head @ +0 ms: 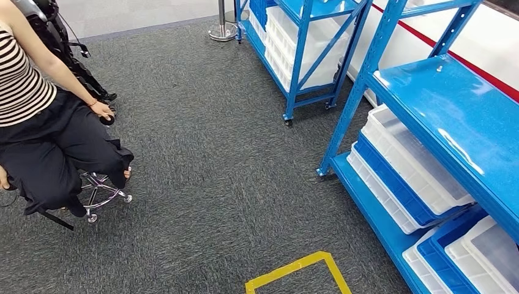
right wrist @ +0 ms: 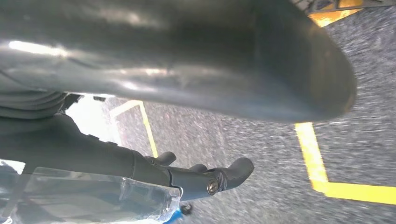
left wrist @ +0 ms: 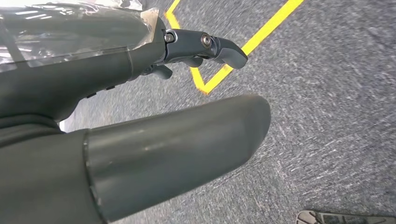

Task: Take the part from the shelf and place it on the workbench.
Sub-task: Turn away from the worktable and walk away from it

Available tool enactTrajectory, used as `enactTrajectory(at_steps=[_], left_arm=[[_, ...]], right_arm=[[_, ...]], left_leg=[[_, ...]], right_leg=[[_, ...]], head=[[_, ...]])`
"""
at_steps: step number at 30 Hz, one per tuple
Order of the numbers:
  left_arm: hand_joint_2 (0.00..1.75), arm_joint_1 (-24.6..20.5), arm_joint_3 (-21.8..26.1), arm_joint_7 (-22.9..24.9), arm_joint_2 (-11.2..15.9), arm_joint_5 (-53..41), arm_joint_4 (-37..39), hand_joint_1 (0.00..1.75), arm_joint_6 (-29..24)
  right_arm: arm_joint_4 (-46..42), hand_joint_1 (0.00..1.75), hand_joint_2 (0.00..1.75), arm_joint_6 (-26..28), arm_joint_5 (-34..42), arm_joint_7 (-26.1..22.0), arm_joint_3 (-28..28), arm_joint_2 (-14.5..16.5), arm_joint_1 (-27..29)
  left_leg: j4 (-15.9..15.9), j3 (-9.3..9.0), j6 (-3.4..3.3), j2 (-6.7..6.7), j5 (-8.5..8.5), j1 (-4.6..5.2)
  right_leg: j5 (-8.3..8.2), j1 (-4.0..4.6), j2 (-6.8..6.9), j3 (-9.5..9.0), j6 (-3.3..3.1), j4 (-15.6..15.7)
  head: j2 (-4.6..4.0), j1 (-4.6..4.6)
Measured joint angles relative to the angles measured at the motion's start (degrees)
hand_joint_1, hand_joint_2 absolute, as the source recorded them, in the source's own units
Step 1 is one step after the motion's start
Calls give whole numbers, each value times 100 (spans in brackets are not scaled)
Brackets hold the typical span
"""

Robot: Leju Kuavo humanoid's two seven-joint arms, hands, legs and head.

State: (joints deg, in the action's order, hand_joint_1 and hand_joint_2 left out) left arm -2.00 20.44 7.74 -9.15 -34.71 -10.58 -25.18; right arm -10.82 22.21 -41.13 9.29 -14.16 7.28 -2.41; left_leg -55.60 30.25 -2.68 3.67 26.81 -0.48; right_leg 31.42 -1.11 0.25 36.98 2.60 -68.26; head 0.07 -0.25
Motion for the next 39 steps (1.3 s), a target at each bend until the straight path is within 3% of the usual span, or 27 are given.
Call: enactTrajectory(at_steps=[1, 3, 4, 6, 8, 10, 12, 13, 14, 15, 17, 19, 20, 22, 23, 24, 26, 28, 29, 31, 32, 34, 35, 37, 39], left_arm=[[0, -1, 1, 0, -2, 0, 0, 0, 0], [0, -2, 5, -1, -7, -1, 0, 0, -2], [0, -6, 9, -2, -7, -1, 0, 0, -4], [0, -24, 15, -8, -11, -2, -1, 0, -8], [0, -37, 20, -17, -13, -7, -2, 0, -10], [0, -30, 26, -26, -11, -10, -2, 0, -11], [0, -11, 31, -30, -10, -13, -1, 0, -11], [0, -2, 34, -30, -9, -16, -1, 0, -11], [0, 4, 36, -31, -8, -20, 0, 0, -12], [0, 6, 38, -31, -7, -23, 0, 0, -14], [0, 7, 40, -31, 0, -27, 0, 0, -20], [0, 3, 42, -31, 9, -28, -1, 0, -25], [0, -3, 42, -32, 13, -28, -1, 0, -26], [0, -14, 43, -34, 9, -28, -2, 0, -33], [0, -16, 44, -37, 6, -29, -2, 0, -39], [0, -12, 45, -44, 2, -31, -2, 0, -46], [0, 0, 45, -59, -3, -39, -2, 0, -61], [0, 9, 45, -71, -2, -54, -2, 0, -73], [0, 8, 46, -77, -1, -61, -2, 0, -78], [0, 0, 46, -95, -3, -74, -2, 0, -84], [0, -3, 46, -103, -6, -78, -2, 0, -87], [0, -4, 46, -110, -8, -90, -2, 0, -91], [0, -9, 46, -111, -8, -96, -2, 0, -92], [0, -29, 46, -111, -7, -103, -3, 0, -93], [0, -39, 45, -113, -5, -109, -3, 0, -95]], right_arm=[[0, 0, 0, 1, -1, -1, -1, -6, -3], [0, 0, 0, 2, -8, -3, -1, -12, -23], [0, 0, 0, 2, -11, -5, -1, -13, -28], [0, 0, 0, 2, -15, -7, -1, -17, -20], [0, 0, 0, 4, -9, -7, -2, -24, -15], [0, 0, 0, 8, 0, -7, -3, -19, -19], [0, 0, 0, 11, 10, -7, -5, -10, -16], [0, 0, 0, 13, 14, -7, -9, -10, -9], [0, 0, 0, 14, 17, -7, -16, -10, -2], [0, 0, 0, 14, 18, -7, -22, -10, 3], [0, 0, 0, 15, 17, -7, -31, -2, 0], [0, 0, 0, 16, 18, -7, -33, 8, -12], [0, 0, 0, 17, 18, -7, -35, 11, -12], [1, 0, 0, 20, 18, -7, -38, 9, 0], [2, 0, 0, 23, 18, -7, -40, 8, 2], [2, 0, 0, 26, 18, -6, -41, 4, -1], [2, 0, 0, 31, 26, -6, -45, -1, -12], [2, 0, 0, 33, 45, -7, -53, -5, -7], [2, 0, 0, 34, 56, -7, -61, -7, 2], [2, 0, 0, 38, 73, -9, -83, -12, 13], [2, 0, 0, 42, 74, -10, -93, -16, 7], [1, 0, 0, 51, 72, -11, -113, -22, -15], [1, 0, 0, 54, 71, -11, -123, -24, -20], [2, 0, 0, 58, 70, -11, -139, -27, -10], [2, 0, 0, 69, 70, -10, -146, -31, -8]], left_leg=[[-9, -8, 17, 58, 10, 5], [-38, -28, 84, 170, 49, 28], [-47, -42, 121, 221, 63, 36], [-49, -71, 192, 290, 79, 22], [-198, -29, 264, 99, 221, -10], [-757, 215, 316, -220, 589, -34], [-1492, 580, 333, -340, 915, -38], [-1679, 688, 331, -353, 932, -38], [-1640, 688, 321, -363, 825, -39], [-1381, 575, 306, -392, 627, -41], [-605, 208, 261, -649, 230, -53], [-165, 5, 212, -867, 92, -49], [-113, -13, 180, -881, 97, -33], [-67, -23, 97, -724, 59, -21], [-27, -31, 50, -648, 30, -27], [11, -34, 13, -563, 2, -36], [38, -22, -26, -384, -16, -24], [36, -9, -34, -200, -14, -6], [34, -7, -32, -123, -12, -3], [30, -23, -16, 10, -2, 1], [20, -36, 4, 68, 12, 17], [-2, -63, 61, 175, 47, 41], [-8, -77, 94, 233, 59, 50], [-21, -104, 162, 274, 86, 31], [-238, -34, 232, 41, 272, 3]], right_leg=[[-143, 0, 134, -259, 32, 459], [-348, 18, 337, -606, 5, 1103], [-382, 35, 370, -653, -39, 1204], [-415, 44, 256, -647, -124, 1207], [-456, 19, 142, -666, -198, 1233], [-491, 6, 27, -662, -251, 1244], [-506, 21, -106, -640, -274, 1239], [-512, 29, -180, -632, -282, 1236], [-515, 33, -259, -631, -286, 1233], [-519, 35, -335, -634, -287, 1229], [-524, 46, -478, -633, -273, 1213], [-537, 52, -604, -591, -220, 1201], [-549, 48, -664, -556, -180, 1201], [-565, 26, -732, -491, -105, 1202], [-515, 29, -650, -435, -95, 1121], [-403, 37, -517, -335, -105, 928], [-28, 41, -211, 22, -148, 181], [213, 30, -105, 299, -123, -453], [192, 25, -80, 266, -79, -447], [-58, 25, 52, -154, 16, 241], [-193, 39, 201, -419, 30, 703], [-348, 72, 398, -705, -30, 1230], [-371, 90, 406, -729, -79, 1296], [-406, 80, 276, -727, -163, 1304], [-447, 41, 156, -753, -232, 1329]], head=[[0, 16], [0, 32], [0, 35], [0, 29], [0, 16], [0, -7], [0, -13], [0, -13], [0, -13], [0, -13], [0, -15], [0, -15], [0, -15], [0, -14], [0, 2], [0, 30], [0, 96], [0, 122], [0, 122], [0, 131], [0, 143], [0, 149], [0, 146], [0, 137], [0, 118]])
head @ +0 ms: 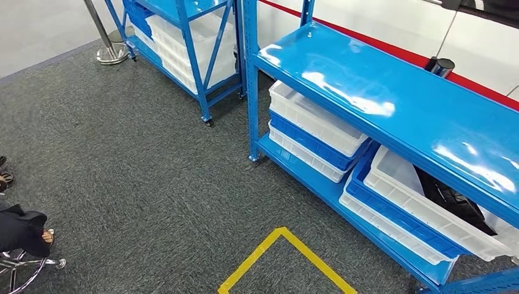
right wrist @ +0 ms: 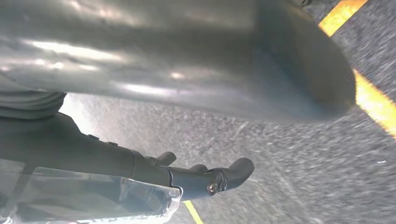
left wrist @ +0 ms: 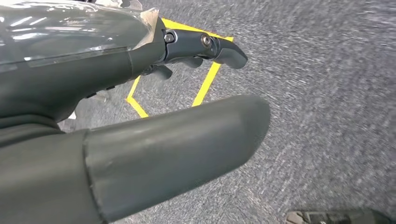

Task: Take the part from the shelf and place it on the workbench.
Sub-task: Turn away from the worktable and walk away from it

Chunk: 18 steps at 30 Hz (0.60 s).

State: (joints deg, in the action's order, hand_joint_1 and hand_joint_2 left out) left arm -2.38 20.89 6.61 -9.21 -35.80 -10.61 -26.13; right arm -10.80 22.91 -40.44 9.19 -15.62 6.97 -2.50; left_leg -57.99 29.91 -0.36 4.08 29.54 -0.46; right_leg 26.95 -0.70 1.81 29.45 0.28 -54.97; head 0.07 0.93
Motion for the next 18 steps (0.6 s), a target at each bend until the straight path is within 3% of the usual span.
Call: enactTrajectory(at_steps=[2, 3, 4, 5, 7, 9, 11, 13, 15, 17, 18], left_arm=[[0, 13, -1, -1, 2, -2, 1, 0, -1], [0, 23, -1, 0, 3, -1, 1, 0, -1], [0, 32, 0, 1, 3, 2, 1, 0, -2], [0, 39, 1, 2, 4, 4, 1, 0, -5], [0, 43, 1, 2, 10, 8, 1, 0, -12], [0, 43, 1, 1, 18, 8, 3, 0, -18], [0, 35, 0, 1, 23, 8, 7, 0, -23], [0, 18, 0, 2, 24, 11, 8, 0, -25], [0, 13, 1, 1, 23, 14, 8, 0, -26], [0, 22, 1, 0, 22, 14, 8, 0, -27], [0, 30, 1, -1, 23, 14, 8, 0, -27]], right_arm=[[0, 0, 0, 10, -2, 1, -3, 10, -5], [0, 0, 0, 11, -4, 0, -3, 15, -5], [0, 0, 0, 11, -7, -1, -3, 20, 1], [0, 0, 0, 11, -10, -1, -4, 20, 9], [0, 0, 0, 11, -18, -3, -5, 21, 21], [0, 0, 0, 11, -28, -6, -7, 28, 10], [0, 0, 0, 13, -37, -8, -8, 28, 1], [0, 0, 0, 13, -40, -8, -8, 23, 14], [0, 0, 0, 13, -41, -8, -10, 20, 23], [0, 0, 0, 14, -41, -8, -11, 20, 13], [0, 0, 0, 14, -41, -8, -12, 20, 9]], left_leg=[[-661, 296, 47, -297, 404, -21], [-1041, 478, 59, -360, 582, -25], [-1303, 614, 65, -383, 656, -27], [-1368, 661, 63, -392, 607, -30], [-871, 449, 47, -455, 212, -45], [-158, 125, 25, -689, -122, -71], [121, 12, -7, -826, -185, -67], [151, 16, -74, -722, -204, -51], [194, 13, -169, -589, -239, -56], [216, 24, -232, -436, -256, -47], [214, 36, -245, -352, -257, -37]], right_leg=[[-24, -16, -123, 0, -38, 4], [-31, -13, -191, 8, -48, 2], [-32, -11, -264, 13, -47, 0], [-33, -10, -337, 11, -46, -5], [-32, -12, -489, -3, -43, -22], [-28, 0, -629, 10, -24, -52], [-40, 8, -743, 67, 36, -72], [-56, -13, -826, 135, 110, -75], [58, -18, -639, 264, 128, -273], [392, -9, -348, 594, 91, -945], [569, -12, -286, 797, 80, -1367]], head=[[0, -29], [0, -36], [0, -38], [0, -40], [0, -40], [0, -43], [0, -46], [0, -48], [0, -21], [0, 35], [0, 57]])
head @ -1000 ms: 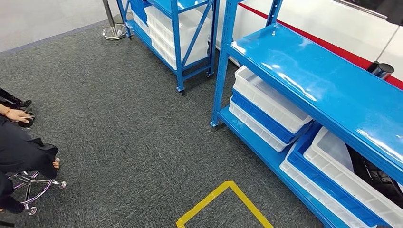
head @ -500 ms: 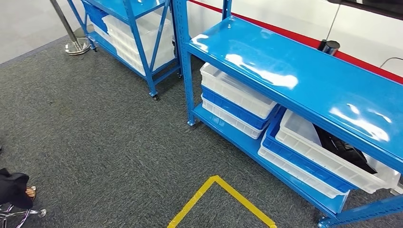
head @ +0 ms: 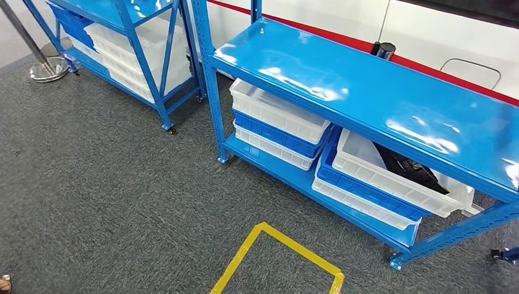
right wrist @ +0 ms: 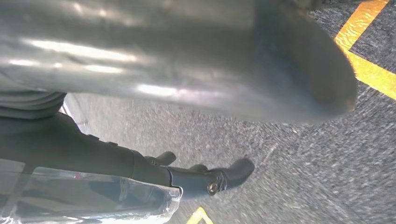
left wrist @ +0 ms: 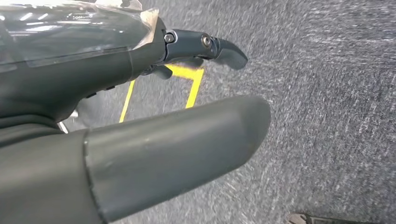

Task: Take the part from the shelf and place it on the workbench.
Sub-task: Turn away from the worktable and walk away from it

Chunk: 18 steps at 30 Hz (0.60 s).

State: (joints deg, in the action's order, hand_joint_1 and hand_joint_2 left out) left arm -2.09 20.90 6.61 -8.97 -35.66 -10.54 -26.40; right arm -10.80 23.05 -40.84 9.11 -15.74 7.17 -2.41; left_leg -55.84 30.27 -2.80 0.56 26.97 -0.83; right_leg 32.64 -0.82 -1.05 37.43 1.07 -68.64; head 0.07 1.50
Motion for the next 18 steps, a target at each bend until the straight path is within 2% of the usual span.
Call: enactTrajectory(at_steps=[1, 2, 3, 4, 5, 6, 7, 8, 10, 11, 13, 14, 15, 16, 17, 18], left_arm=[[0, 6, 1, 1, 1, 1, 0, 0, 0], [0, 9, 1, 1, 2, 1, 0, 0, 0], [0, 8, 2, 0, 3, 2, 0, 0, -1], [0, 5, 2, 1, 2, 7, 0, 0, -1], [0, 3, 2, 1, 1, 13, 0, 0, -2], [0, 3, 2, 1, -1, 19, 0, 0, -4], [0, 4, 2, 3, -2, 26, 1, 0, -7], [0, 3, 4, 5, -1, 31, 1, 0, -10], [0, -11, 11, 10, -1, 49, 1, 0, -20], [0, -22, 17, 11, -1, 56, 0, 0, -26], [0, -25, 28, 8, -1, 62, 0, 0, -40], [0, -19, 33, 5, -1, 62, 0, 0, -46], [0, -9, 38, 2, -1, 62, 1, 0, -50], [0, 0, 47, -1, 0, 62, 2, 0, -52], [0, 9, 60, -2, 1, 62, 3, 0, -52], [0, 16, 72, -3, 1, 62, 4, 0, -52]], right_arm=[[0, 0, 0, 1, -1, 0, 0, 0, -1], [0, 0, 0, 1, -2, 0, 0, -1, 5], [0, 0, 0, 1, -4, 0, 0, -2, 13], [0, 0, 0, 1, -8, 0, 0, -5, 18], [0, 0, 0, 1, -16, -1, 0, -8, 17], [0, 0, 0, 1, -25, -2, -1, -11, 4], [0, 0, 0, 1, -33, -3, -1, -12, -9], [0, 0, 0, 1, -40, -5, -1, -13, -16], [0, 0, 0, 1, -44, -5, -1, -15, -6], [0, 0, 0, 1, -42, -4, -3, -16, 3], [0, 0, 0, 1, -37, -1, -5, -14, 6], [0, 0, 0, 1, -34, 0, -7, -9, 3], [0, 0, 0, 1, -32, 1, -8, -2, 0], [0, 0, 0, 2, -28, 1, -9, 4, 3], [0, 0, 0, 3, -22, 1, -12, 9, 8], [0, 0, 0, 4, -18, 2, -16, 10, 14]], left_leg=[[-2, 9, -2, 83, 1, 10], [-4, 14, -2, 158, 2, 16], [-6, 13, 0, 229, 3, 19], [-7, 7, 4, 292, 6, 21], [-9, -4, 14, 352, 11, 25], [-21, -11, 36, 413, 26, 42], [-30, -19, 65, 466, 39, 58], [-36, -29, 97, 519, 50, 71], [-32, -54, 164, 624, 62, 71], [-58, -60, 200, 593, 93, 56], [-356, 42, 270, 335, 330, 23], [-668, 172, 299, 158, 526, 7], [-1043, 347, 318, 48, 725, 0], [-1372, 509, 330, -2, 857, -2], [-1557, 613, 333, -23, 881, -2], [-1540, 623, 325, -37, 787, -2]], right_leg=[[119, -4, 26, 153, 6, -334], [148, -7, 39, 204, 33, -473], [84, -10, 57, 125, 75, -363], [-45, -9, 100, -66, 118, -36], [-194, -1, 224, -324, 145, 413], [-325, 12, 354, -554, 146, 832], [-410, 27, 452, -705, 121, 1116], [-450, 44, 512, -771, 83, 1260], [-482, 56, 408, -758, 2, 1296], [-501, 46, 348, -765, -35, 1309], [-548, 8, 229, -790, -105, 1337], [-563, 3, 173, -789, -127, 1336], [-572, 4, 111, -779, -142, 1332], [-578, 10, 42, -771, -151, 1329], [-581, 17, -33, -766, -155, 1324], [-581, 21, -112, -767, -155, 1317]], head=[[0, 8], [0, 8], [0, 11], [0, 15], [0, 20], [0, 31], [0, 31], [0, 26], [0, 11], [0, 10], [0, -15], [0, -34], [0, -54], [0, -64], [0, -69], [0, -71]])
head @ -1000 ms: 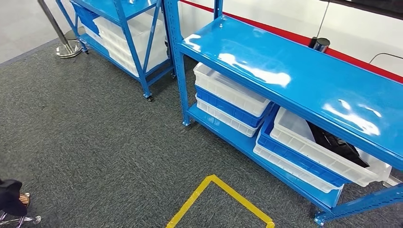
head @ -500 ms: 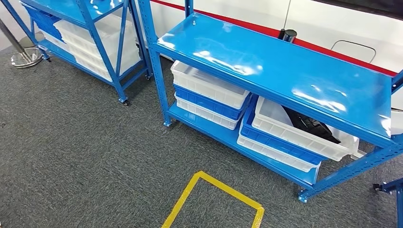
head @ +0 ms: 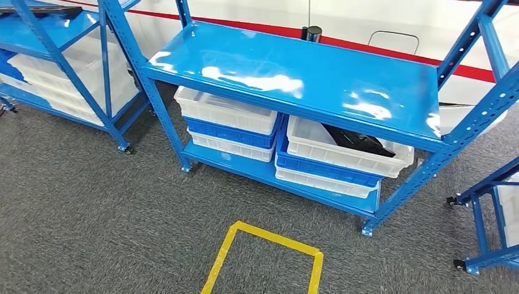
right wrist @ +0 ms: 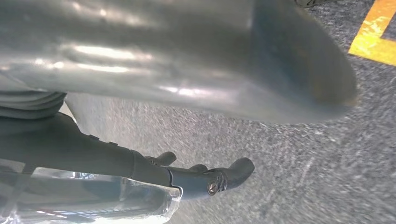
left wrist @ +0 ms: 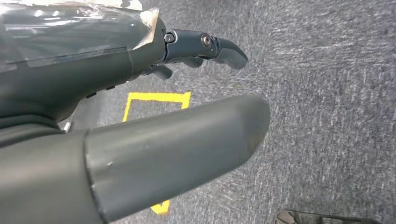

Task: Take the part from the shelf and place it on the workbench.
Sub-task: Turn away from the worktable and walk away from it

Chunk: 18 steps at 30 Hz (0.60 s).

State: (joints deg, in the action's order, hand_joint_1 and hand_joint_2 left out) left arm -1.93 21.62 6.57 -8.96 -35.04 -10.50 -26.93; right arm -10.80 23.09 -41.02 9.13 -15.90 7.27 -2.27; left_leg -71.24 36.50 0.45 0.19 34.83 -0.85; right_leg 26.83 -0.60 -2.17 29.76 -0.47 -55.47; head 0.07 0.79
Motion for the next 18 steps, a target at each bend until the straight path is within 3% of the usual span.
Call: enactTrajectory(at_steps=[2, 4, 6, 8, 10, 12, 14, 15, 16, 17, 18], left_arm=[[0, 3, 15, -4, 3, -1, 1, 0, 0], [0, 2, 22, -11, 13, -2, 3, 0, -2], [0, -4, 28, -17, 20, -6, 5, 0, -4], [0, -12, 30, -19, 19, -15, 5, 0, -4], [0, -13, 32, -19, 17, -27, 5, 0, -4], [0, -4, 32, -19, 16, -34, 5, 0, -4], [0, 4, 33, -19, 19, -36, 7, 0, -3], [0, 3, 33, -19, 20, -38, 7, 0, -3], [0, 1, 33, -19, 20, -41, 7, 0, -2], [0, -1, 33, -20, 17, -46, 7, 0, 1], [0, -2, 33, -21, 15, -53, 7, 0, 5]], right_arm=[[0, 0, 0, 3, 7, 0, -6, 3, 3], [0, 0, 0, 4, 6, -1, -8, 15, -12], [0, 0, 0, 5, 5, -2, -8, 22, -23], [0, 0, 0, 7, 4, -2, -10, 16, -9], [0, 0, 0, 8, 4, -1, -12, 12, -2], [0, 0, 0, 8, 3, 1, -13, 13, -15], [0, 0, 0, 8, 3, 4, -14, 13, -19], [0, 0, 0, 8, 4, 7, -14, 12, -11], [0, 0, 0, 9, 5, 11, -15, 9, -3], [0, 0, 0, 9, 5, 14, -16, 5, 3], [0, 0, 0, 10, 7, 16, -16, 1, -1]], left_leg=[[610, -261, -39, -113, -426, -2], [1250, -544, -85, -344, -696, -9], [1437, -616, -128, -421, -712, 9], [1483, -626, -201, -295, -748, 15], [1544, -638, -285, -157, -792, -2], [1562, -631, -326, -5, -804, 2], [1559, -619, -334, 163, -803, 9], [1558, -616, -332, 240, -801, 9], [1557, -619, -326, 308, -798, 9], [1555, -628, -316, 372, -792, 10], [1547, -640, -296, 432, -780, 22]], right_leg=[[1, 2, -155, -6, 2, -17], [0, 21, -285, 17, 26, -44], [-14, 20, -394, 76, 89, -52], [-23, 0, -440, 135, 164, -57], [128, 2, -219, 277, 182, -318], [464, -3, 51, 611, 154, -1006], [694, -22, 130, 910, 176, -1642], [689, -32, 153, 922, 217, -1696], [598, -42, 186, 810, 270, -1512], [462, -46, 262, 602, 317, -1148], [329, -39, 425, 354, 342, -712]], head=[[0, -2], [0, -7], [0, -10], [0, -15], [0, 19], [0, 74], [0, 88], [0, 90], [0, 93], [0, 98], [0, 111]])
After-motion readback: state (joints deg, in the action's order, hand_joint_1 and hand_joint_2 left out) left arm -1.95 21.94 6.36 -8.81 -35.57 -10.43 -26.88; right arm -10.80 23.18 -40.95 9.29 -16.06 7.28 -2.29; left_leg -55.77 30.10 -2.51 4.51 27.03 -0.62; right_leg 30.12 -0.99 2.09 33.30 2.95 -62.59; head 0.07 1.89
